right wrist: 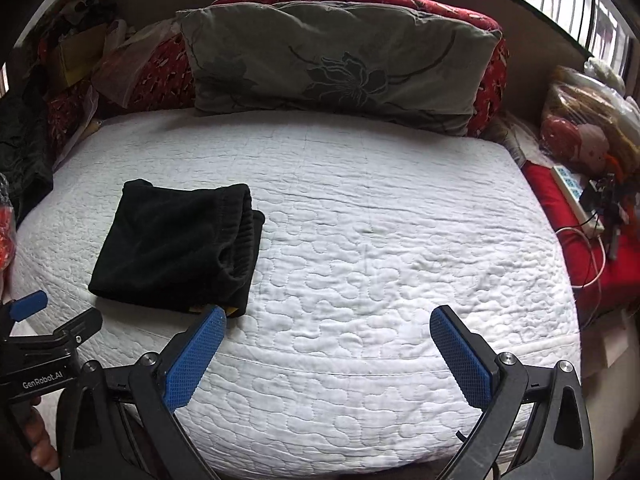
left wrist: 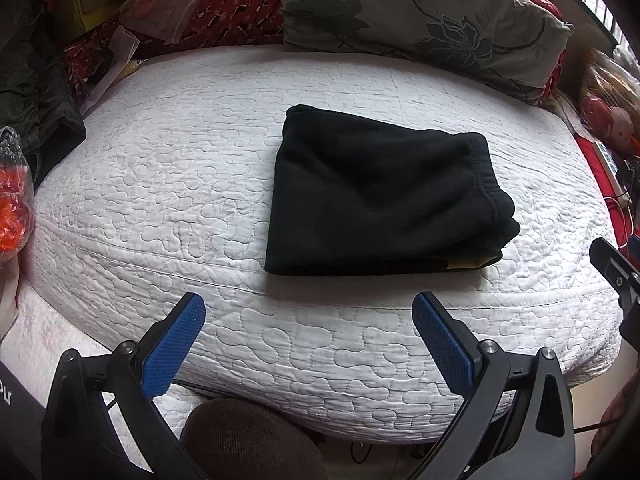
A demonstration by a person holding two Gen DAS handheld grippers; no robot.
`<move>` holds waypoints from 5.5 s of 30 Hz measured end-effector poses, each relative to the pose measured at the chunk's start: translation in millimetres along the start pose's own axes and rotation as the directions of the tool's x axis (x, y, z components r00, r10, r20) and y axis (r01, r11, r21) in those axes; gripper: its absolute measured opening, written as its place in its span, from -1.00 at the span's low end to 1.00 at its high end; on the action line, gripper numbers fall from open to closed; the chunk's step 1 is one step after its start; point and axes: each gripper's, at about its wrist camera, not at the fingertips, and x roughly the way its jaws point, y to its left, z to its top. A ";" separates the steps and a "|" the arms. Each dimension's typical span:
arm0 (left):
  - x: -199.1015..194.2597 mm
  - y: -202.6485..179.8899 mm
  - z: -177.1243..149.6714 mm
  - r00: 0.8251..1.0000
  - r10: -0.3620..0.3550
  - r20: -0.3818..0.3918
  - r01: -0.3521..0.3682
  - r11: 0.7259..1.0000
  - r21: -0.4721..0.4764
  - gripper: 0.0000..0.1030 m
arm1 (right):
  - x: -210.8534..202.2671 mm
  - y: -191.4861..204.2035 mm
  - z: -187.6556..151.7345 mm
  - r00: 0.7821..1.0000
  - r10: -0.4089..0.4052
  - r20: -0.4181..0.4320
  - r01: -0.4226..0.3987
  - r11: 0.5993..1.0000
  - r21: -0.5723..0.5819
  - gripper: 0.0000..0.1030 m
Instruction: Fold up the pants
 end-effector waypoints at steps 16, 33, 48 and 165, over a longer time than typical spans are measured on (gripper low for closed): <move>55.0 66.9 91.8 0.991 -0.094 -0.099 0.081 0.988 -0.128 1.00 | 96.8 4.5 29.0 0.829 0.529 -0.180 -0.456 0.827 0.328 0.99; 55.9 58.3 82.3 0.927 -0.355 -0.124 0.315 0.913 -0.259 1.00 | 126.3 12.9 46.1 0.826 0.547 -0.133 -0.480 0.808 0.342 0.89; 52.5 -54.7 48.3 0.919 -0.355 -0.171 0.332 0.932 -0.149 1.00 | 146.1 16.1 82.7 0.737 0.637 -0.227 -0.577 0.767 0.280 0.03; 84.5 -15.7 27.8 0.638 -0.754 -0.160 0.414 0.510 -0.754 -0.74 | 162.6 -6.6 67.4 0.678 0.726 -0.115 -0.624 0.652 0.431 -0.91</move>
